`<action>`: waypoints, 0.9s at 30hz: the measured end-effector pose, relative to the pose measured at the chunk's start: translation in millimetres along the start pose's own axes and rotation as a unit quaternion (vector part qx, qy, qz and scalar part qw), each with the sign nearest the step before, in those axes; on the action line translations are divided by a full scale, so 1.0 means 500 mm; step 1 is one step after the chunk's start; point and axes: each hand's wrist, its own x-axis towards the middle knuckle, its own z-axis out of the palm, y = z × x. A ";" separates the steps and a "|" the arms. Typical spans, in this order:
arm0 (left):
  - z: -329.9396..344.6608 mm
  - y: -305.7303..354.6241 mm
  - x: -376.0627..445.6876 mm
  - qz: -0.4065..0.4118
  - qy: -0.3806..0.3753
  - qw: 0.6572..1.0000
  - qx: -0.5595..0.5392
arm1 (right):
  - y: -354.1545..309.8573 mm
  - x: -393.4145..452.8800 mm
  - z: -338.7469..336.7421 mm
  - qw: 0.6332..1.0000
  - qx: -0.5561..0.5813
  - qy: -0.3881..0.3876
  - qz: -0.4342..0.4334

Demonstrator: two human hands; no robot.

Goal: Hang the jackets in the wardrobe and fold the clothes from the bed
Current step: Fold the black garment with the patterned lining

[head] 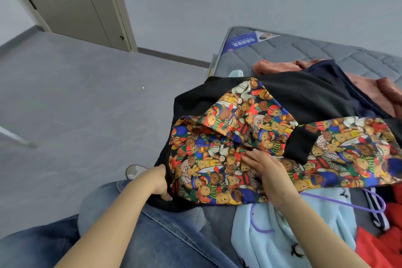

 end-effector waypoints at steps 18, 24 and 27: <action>-0.063 0.233 -0.022 0.365 0.286 0.881 0.094 | -0.235 0.041 -0.310 0.904 0.358 0.190 -0.135; 0.053 0.258 -0.015 0.353 0.231 0.905 0.053 | -0.203 0.064 -0.424 0.907 0.238 0.340 -0.068; 0.051 0.232 -0.016 0.245 0.259 0.933 0.048 | -0.166 0.059 -0.396 0.909 0.106 0.383 -0.127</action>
